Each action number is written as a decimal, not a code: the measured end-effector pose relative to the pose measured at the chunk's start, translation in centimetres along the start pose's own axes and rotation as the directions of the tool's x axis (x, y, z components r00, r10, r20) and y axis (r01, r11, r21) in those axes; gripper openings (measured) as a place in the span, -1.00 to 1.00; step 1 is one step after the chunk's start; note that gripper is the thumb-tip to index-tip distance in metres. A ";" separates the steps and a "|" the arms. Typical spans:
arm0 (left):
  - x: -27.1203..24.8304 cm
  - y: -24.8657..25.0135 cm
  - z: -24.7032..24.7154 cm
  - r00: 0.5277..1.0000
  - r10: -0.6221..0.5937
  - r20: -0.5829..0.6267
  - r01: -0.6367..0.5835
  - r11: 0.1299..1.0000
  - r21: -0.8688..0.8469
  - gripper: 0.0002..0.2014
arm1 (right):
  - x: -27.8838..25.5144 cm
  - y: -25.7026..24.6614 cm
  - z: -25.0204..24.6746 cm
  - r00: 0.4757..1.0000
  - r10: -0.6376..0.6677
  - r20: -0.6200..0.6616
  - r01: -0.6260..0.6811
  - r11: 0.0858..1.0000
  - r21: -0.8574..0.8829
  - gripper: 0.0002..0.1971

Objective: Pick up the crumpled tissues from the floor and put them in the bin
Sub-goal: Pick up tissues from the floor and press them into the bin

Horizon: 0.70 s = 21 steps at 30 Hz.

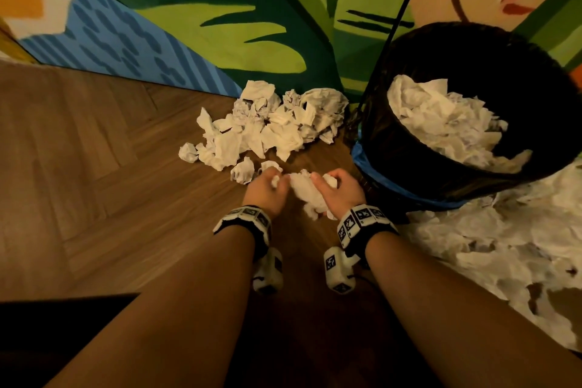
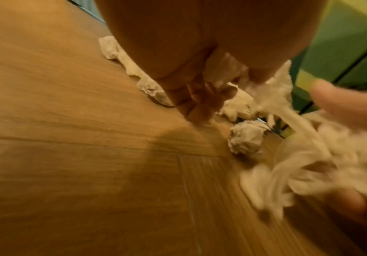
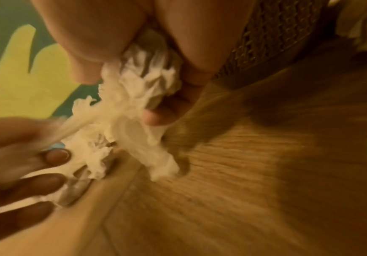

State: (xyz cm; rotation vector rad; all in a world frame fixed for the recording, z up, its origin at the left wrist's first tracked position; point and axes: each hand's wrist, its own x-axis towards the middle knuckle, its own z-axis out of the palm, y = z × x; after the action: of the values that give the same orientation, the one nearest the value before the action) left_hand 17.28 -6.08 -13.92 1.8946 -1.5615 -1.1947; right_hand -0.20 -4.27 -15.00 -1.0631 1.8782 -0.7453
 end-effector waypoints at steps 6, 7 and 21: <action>0.7 -2.0 -1.8 0.948 -0.166 -0.272 0.156 0.986 -0.060 -0.90 | 0.9 0.4 0.6 0.993 -0.120 -0.011 0.118 0.986 -0.121 -0.71; 0.7 -2.2 -1.8 0.943 -0.189 -0.275 0.169 0.981 -0.095 -0.87 | 1.2 0.2 0.9 0.984 -0.176 0.001 0.174 0.970 -0.169 -0.64; -0.2 -0.4 -1.5 0.993 -0.090 0.075 0.073 0.975 0.211 -0.89 | -2.0 -0.6 -1.4 0.926 -0.042 0.374 0.280 0.743 -0.608 -0.61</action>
State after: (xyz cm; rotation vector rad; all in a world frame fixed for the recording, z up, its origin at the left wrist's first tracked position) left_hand 18.73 -6.05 -13.30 2.0831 -1.7281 -1.1999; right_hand -0.58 -2.63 -13.14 -1.6936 1.7767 0.0608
